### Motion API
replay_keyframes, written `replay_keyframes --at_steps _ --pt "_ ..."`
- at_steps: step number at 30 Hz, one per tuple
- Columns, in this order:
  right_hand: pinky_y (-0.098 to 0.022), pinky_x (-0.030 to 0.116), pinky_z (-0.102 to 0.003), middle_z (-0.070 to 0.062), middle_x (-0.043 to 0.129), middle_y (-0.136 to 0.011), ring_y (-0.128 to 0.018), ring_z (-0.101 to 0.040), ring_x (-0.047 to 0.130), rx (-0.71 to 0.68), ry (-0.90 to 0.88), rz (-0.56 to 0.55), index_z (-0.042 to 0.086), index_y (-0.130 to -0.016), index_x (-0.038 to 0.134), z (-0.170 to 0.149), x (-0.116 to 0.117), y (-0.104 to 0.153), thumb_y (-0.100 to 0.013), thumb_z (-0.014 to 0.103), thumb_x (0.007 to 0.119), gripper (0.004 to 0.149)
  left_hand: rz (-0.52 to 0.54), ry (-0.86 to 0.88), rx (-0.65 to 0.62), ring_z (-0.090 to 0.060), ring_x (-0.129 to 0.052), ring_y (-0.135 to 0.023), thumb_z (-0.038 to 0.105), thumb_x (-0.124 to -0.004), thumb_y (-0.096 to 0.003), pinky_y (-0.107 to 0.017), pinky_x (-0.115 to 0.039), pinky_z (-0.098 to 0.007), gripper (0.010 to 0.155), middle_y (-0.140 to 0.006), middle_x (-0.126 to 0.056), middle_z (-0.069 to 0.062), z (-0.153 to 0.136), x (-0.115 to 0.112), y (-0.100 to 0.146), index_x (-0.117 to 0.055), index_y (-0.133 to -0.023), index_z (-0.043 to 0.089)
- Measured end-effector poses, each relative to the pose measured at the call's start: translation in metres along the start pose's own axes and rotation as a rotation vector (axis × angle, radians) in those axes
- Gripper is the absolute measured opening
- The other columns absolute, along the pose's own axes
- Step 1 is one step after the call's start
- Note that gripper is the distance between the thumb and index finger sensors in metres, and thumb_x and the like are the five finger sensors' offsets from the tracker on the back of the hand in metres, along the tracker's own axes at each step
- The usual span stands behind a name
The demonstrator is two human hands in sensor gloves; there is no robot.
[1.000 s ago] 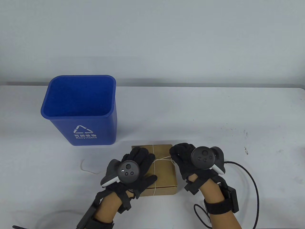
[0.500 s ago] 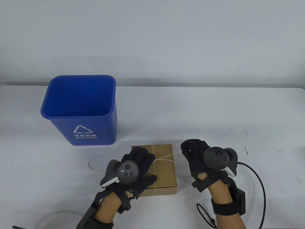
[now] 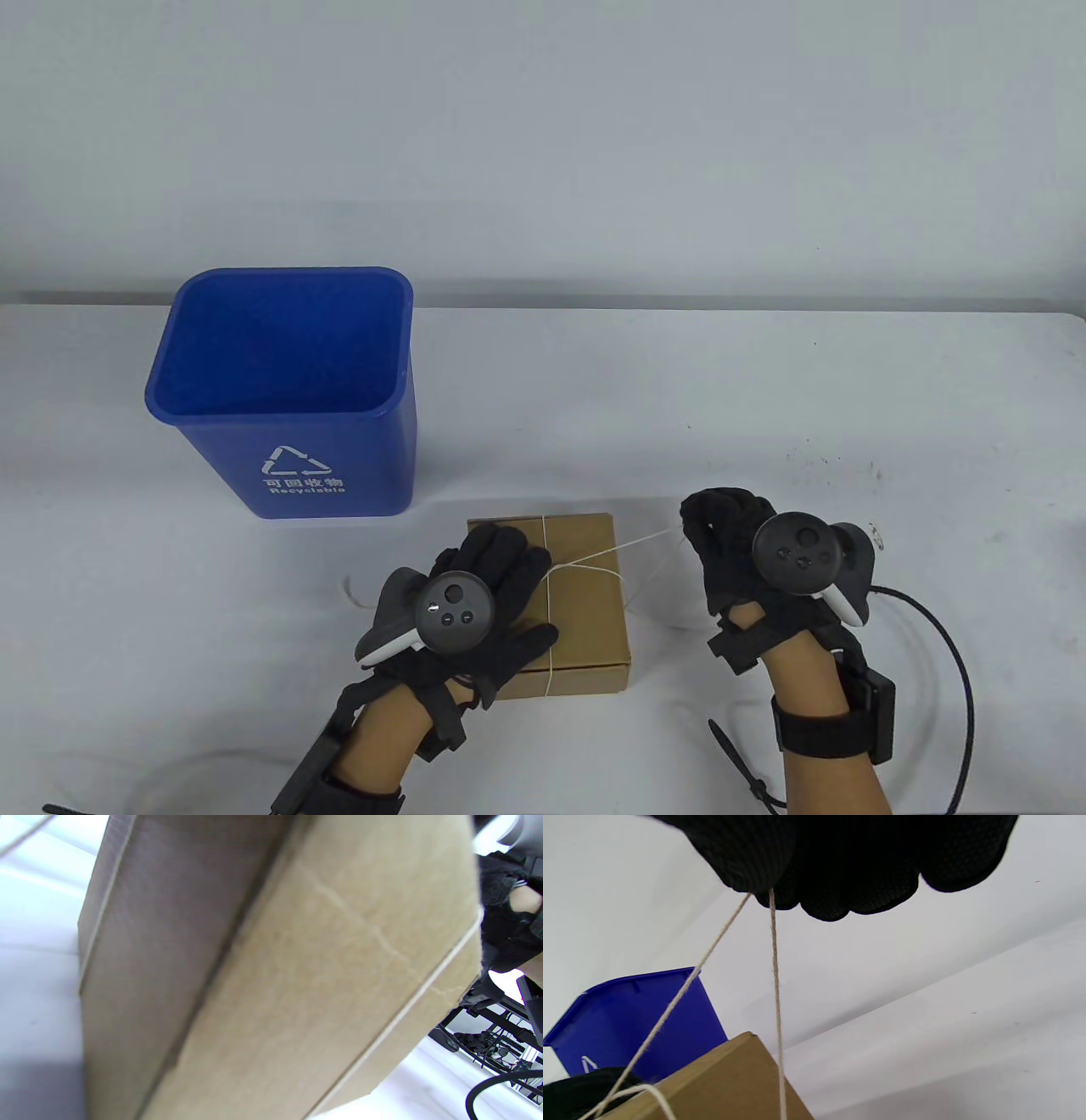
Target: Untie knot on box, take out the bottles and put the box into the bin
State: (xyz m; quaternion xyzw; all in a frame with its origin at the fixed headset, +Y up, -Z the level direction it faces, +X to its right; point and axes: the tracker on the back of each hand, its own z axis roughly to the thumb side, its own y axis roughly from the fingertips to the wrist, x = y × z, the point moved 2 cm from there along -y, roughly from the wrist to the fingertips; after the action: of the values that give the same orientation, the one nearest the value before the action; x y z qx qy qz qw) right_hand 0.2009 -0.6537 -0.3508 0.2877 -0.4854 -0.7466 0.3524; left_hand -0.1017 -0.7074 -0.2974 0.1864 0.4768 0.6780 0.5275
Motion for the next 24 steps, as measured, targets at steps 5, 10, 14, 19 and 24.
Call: replay_keyframes --at_steps 5,10,14,19,24 --pt "-0.055 0.067 -0.057 -0.012 0.073 -0.087 -0.077 -0.039 0.076 0.076 0.02 0.007 0.011 -0.084 0.073 -0.018 0.004 -0.002 -0.048 0.027 0.069 0.039 0.001 -0.001 0.0 -0.044 -0.008 -0.113 0.065 -0.062 -0.0519 -0.074 -0.022 -0.076 0.085 -0.121 -0.014 -0.008 0.0 0.0 0.0 -0.029 -0.119 0.025" --pt "-0.055 0.067 -0.057 -0.012 0.073 -0.087 -0.077 -0.04 0.075 0.146 0.037 0.048 0.011 -0.084 0.073 -0.038 0.011 -0.004 -0.048 0.027 0.069 0.039 0.001 -0.001 0.001 -0.044 -0.008 -0.113 0.065 -0.062 -0.0519 -0.074 -0.022 -0.076 0.085 -0.121 -0.014 -0.008 0.0 0.0 0.0 -0.029 -0.119 0.025" --pt "-0.055 0.067 -0.057 -0.012 0.074 -0.087 -0.077 -0.04 0.076 0.189 0.061 0.088 0.011 -0.083 0.074 -0.049 0.019 -0.005 -0.048 0.027 0.07 0.039 0.001 -0.002 0.001 -0.044 -0.008 -0.113 0.065 -0.062 -0.0519 -0.074 -0.022 -0.076 0.085 -0.121 -0.014 -0.009 -0.001 -0.001 0.0 -0.029 -0.119 0.025" --pt "-0.055 0.067 -0.058 -0.012 0.076 -0.088 -0.077 -0.041 0.077 0.228 0.098 0.171 0.011 -0.083 0.077 -0.055 0.032 -0.008 -0.049 0.028 0.073 0.038 0.0 0.0 0.0 -0.045 -0.008 -0.112 0.065 -0.062 -0.0519 -0.074 -0.022 -0.076 0.085 -0.121 -0.014 -0.009 -0.001 -0.001 0.0 -0.029 -0.118 0.025" --pt "-0.055 0.066 -0.06 -0.016 0.074 -0.093 -0.08 -0.045 0.075 0.199 0.062 0.128 0.008 -0.088 0.078 -0.048 0.028 -0.007 -0.05 0.029 0.07 0.044 -0.001 0.003 -0.002 -0.044 -0.007 -0.112 0.065 -0.062 -0.052 -0.073 -0.022 -0.076 0.084 -0.121 -0.014 -0.009 -0.001 -0.001 0.0 -0.029 -0.118 0.025"
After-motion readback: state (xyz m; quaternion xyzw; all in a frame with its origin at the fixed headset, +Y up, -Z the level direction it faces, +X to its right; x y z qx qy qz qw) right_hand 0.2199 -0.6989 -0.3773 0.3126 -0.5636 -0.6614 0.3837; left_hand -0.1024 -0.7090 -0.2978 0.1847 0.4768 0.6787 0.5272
